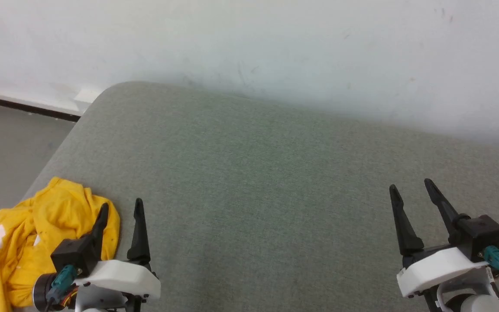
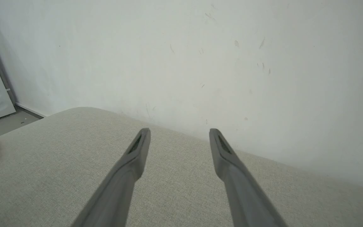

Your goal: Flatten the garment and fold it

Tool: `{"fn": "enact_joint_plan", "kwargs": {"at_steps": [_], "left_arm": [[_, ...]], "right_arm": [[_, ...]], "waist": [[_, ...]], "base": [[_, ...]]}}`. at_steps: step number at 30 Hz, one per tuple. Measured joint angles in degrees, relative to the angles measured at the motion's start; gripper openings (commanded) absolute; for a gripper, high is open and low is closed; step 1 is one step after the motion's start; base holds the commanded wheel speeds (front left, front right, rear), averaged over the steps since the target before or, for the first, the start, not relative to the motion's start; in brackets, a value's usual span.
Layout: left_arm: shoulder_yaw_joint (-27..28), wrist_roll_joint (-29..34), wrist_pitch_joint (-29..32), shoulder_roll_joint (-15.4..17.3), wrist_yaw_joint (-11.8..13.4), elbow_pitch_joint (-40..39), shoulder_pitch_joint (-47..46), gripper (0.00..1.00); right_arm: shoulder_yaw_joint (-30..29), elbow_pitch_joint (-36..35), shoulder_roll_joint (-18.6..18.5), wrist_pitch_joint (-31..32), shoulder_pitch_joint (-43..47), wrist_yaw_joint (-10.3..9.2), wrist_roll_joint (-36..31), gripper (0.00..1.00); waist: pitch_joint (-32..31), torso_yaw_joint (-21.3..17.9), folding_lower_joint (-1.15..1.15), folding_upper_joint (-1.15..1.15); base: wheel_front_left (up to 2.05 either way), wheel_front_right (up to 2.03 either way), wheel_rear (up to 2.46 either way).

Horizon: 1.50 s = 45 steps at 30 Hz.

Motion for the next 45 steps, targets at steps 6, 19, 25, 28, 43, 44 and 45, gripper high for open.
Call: {"fn": "enact_joint_plan", "kwargs": {"at_steps": [6,19,25,28,43,44,45], "left_arm": [[1.05,-0.88,-0.76,-0.01,0.04,-0.04,-0.02,1.0],[9.58,-2.48,-2.29,2.85,0.01,-1.72,-9.55,1.0],[11.76,-4.43,-0.88,8.78,-0.65,6.25,-17.56,1.0],[11.69,-5.86,3.33,11.91,-2.08,13.05,-21.48,1.0],[9.89,-16.06,33.81,18.16,-5.65,43.2,-32.9,1.0],[9.15,-15.91,34.85,18.74,-5.73,44.13,-33.09,1.0],[8.9,-15.99,35.66,19.19,-6.05,45.03,-33.33,1.0]], "right_arm": [[0.1,-0.65,0.0,-0.41,0.01,0.0,0.36,1.0],[1.0,-4.19,-0.14,2.19,-0.82,0.0,-1.27,1.0],[1.79,-6.62,-1.98,4.26,-3.12,0.0,-1.63,1.0],[2.01,-7.37,-3.05,5.17,-3.96,0.0,-1.58,1.0],[3.93,-8.58,-5.31,6.12,-6.58,0.0,-0.49,1.0],[4.06,-8.58,-5.35,6.11,-6.64,0.0,-0.36,1.0],[4.21,-8.53,-5.38,6.09,-6.77,0.0,-0.13,1.0]], "waist": [[0.5,1.86,0.0,0.0],[5.69,3.43,0.0,0.0],[10.11,3.21,0.01,0.0],[12.47,2.97,0.01,0.0],[20.85,1.41,0.0,0.0],[21.05,1.36,0.01,0.0],[21.19,1.3,0.01,0.0]], "base": [[0.0,0.0,0.0],[0.0,0.0,0.0],[0.0,0.0,0.0],[0.0,0.0,0.0],[0.0,0.0,0.0],[0.0,0.0,0.0],[0.0,0.0,0.0]]}}
